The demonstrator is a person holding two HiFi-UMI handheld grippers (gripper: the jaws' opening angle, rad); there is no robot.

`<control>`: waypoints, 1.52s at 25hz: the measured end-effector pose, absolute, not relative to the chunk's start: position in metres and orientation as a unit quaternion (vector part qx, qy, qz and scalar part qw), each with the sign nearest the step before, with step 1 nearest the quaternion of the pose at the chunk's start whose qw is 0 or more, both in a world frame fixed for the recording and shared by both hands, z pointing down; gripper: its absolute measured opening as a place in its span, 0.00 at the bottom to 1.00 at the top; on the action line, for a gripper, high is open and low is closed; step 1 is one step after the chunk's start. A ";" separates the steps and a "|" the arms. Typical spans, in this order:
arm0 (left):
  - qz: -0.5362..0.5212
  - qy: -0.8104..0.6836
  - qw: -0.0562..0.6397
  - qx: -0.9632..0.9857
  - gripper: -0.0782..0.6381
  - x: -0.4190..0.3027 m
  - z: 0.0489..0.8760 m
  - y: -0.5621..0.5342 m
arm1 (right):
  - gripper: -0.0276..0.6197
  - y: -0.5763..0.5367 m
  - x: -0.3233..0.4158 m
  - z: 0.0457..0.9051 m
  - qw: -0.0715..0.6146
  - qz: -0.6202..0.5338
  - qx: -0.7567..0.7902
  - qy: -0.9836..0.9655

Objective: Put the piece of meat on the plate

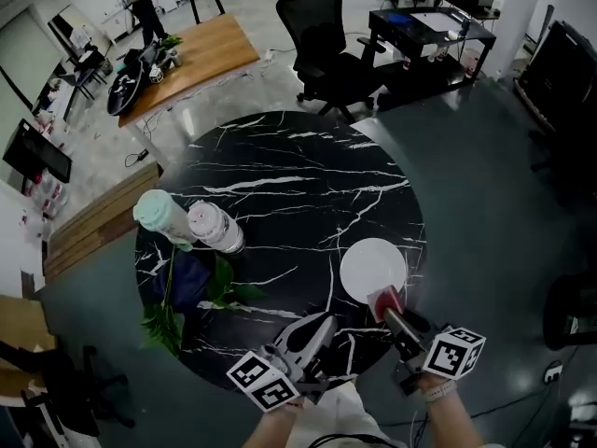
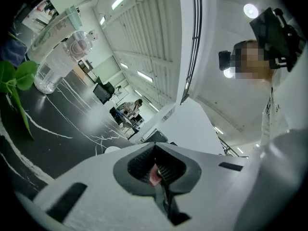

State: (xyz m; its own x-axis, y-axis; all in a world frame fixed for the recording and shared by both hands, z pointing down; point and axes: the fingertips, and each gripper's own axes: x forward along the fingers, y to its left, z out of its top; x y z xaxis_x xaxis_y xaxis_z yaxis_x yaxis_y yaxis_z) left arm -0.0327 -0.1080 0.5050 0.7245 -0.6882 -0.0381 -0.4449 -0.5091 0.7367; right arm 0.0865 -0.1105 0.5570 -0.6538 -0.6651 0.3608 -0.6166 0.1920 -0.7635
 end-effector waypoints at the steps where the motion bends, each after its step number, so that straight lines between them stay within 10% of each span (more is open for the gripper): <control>1: -0.164 -0.333 0.371 0.851 0.12 -0.033 0.510 -0.112 | 0.18 -0.120 0.085 0.565 -0.001 -0.470 -0.421 0.776; 24: -0.174 -0.335 0.406 0.832 0.12 -0.031 0.538 -0.153 | 0.27 -0.196 0.089 0.609 -0.274 -0.289 -0.459 0.794; 38: -0.178 -0.329 0.387 0.843 0.12 -0.018 0.510 -0.125 | 0.34 -0.153 0.089 0.559 -0.195 -0.291 -0.436 0.829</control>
